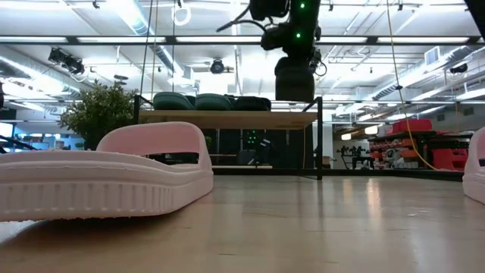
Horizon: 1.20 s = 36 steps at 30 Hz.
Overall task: Pick and place slides into the shelf
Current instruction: Put the black slide on the shelf
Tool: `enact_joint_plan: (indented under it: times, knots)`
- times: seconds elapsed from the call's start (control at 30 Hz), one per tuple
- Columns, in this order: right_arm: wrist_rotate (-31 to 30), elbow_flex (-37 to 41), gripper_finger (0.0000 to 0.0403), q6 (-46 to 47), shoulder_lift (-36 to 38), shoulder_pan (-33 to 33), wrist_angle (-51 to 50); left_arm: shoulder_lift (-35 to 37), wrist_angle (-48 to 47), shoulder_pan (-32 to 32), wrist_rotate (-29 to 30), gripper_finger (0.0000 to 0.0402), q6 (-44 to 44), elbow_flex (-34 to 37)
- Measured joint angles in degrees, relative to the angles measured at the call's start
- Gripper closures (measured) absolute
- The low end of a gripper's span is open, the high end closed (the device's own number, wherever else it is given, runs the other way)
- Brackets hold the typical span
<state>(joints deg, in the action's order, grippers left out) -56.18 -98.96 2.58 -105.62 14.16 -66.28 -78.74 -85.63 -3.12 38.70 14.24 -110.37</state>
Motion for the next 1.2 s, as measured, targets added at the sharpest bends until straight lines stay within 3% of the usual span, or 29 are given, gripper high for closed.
enact_joint_plan:
  times: [0.17,0.33,0.57,1.2]
  knots:
    - [0.7,0.0,0.0393,-4.9,0.0,3.2,3.9,0.0,0.0,0.0,0.0,0.0223,0.0,0.0]
    - [6.2,0.0,0.0393,-9.7,0.0,5.2,8.5,0.0,0.0,0.0,0.0,0.0221,0.0,0.0]
    - [9.1,1.1,0.0393,-10.2,0.2,7.0,10.9,0.0,-0.7,0.0,0.0,0.0224,0.0,0.0]
    - [9.5,6.6,0.0393,-17.7,0.3,8.2,17.8,0.0,-1.1,0.0,0.0,0.0221,0.0,0.0]
